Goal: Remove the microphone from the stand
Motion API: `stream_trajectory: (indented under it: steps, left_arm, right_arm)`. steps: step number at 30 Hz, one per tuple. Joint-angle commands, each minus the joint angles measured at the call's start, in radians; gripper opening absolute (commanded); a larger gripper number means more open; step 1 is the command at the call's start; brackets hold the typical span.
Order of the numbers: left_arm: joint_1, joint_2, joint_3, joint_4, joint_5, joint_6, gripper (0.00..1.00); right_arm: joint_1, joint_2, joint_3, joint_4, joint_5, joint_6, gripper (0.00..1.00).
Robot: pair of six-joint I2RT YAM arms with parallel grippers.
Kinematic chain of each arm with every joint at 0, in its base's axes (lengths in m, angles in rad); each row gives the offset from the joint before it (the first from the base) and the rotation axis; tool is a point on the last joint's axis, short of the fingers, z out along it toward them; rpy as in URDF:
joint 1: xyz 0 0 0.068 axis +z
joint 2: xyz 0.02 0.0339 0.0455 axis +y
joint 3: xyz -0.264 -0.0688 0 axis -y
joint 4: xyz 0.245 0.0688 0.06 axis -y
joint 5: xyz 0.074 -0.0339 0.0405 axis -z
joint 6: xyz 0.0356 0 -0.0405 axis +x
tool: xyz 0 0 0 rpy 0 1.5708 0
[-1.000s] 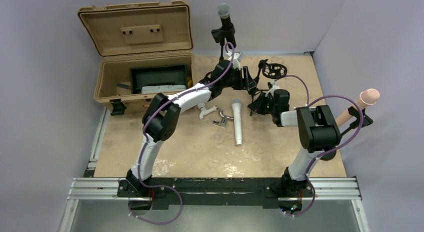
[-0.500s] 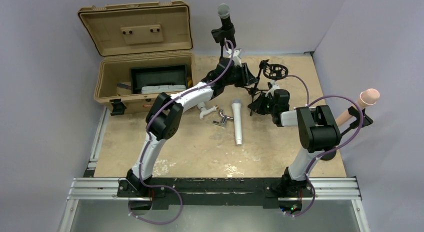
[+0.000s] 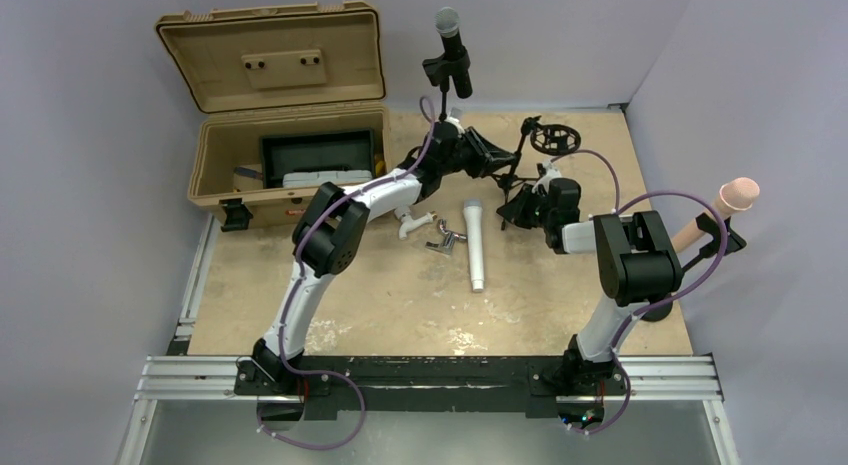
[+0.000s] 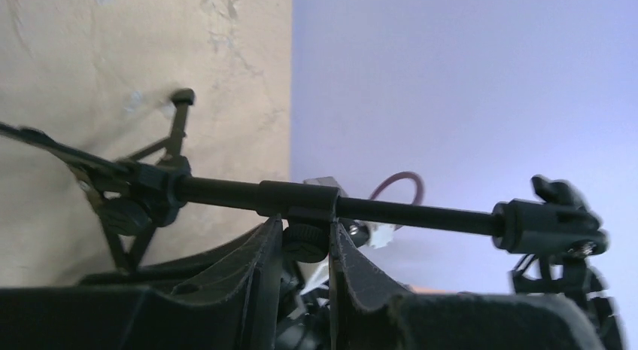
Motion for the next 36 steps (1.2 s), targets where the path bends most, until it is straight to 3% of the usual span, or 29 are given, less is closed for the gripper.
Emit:
stream_trajectory:
  steps: [1,8,12,15,17,21,30,33,36]
  left_arm:
    - [-0.011,0.017,-0.016,0.206,0.039,-0.488,0.00]
    - [-0.012,-0.014,-0.116,0.273,-0.034,-0.713,0.00]
    - [-0.015,-0.013,-0.148,0.302,-0.050,-0.740,0.02]
    - [-0.015,-0.038,-0.176,0.290,-0.057,-0.708,0.45]
    - [-0.014,-0.055,-0.177,0.272,-0.053,-0.658,0.64]
    - [-0.011,-0.109,-0.199,0.227,-0.050,-0.540,0.77]
    - [-0.014,-0.254,-0.250,0.130,-0.064,-0.103,0.75]
    - [-0.030,-0.335,-0.247,-0.037,-0.087,0.153,0.76]
    - [-0.040,-0.440,-0.295,-0.115,-0.094,0.299,0.78]
  right_arm:
    - [0.006,-0.005,0.019,0.005,0.014,0.004,0.00]
    - [0.006,-0.005,0.019,0.003,0.021,0.005,0.00]
    - [0.006,-0.006,0.020,0.001,0.020,0.004,0.00]
    - [0.006,-0.004,0.019,0.002,0.021,0.004,0.00]
    - [0.006,-0.006,0.019,0.002,0.023,0.005,0.00]
    - [0.006,-0.008,0.020,0.002,0.023,0.005,0.00]
    - [0.007,-0.014,0.019,0.002,0.007,0.001,0.01]
    - [0.006,-0.034,0.011,0.004,0.005,0.000,0.14]
    - [0.006,-0.059,0.006,0.003,-0.002,-0.002,0.28]
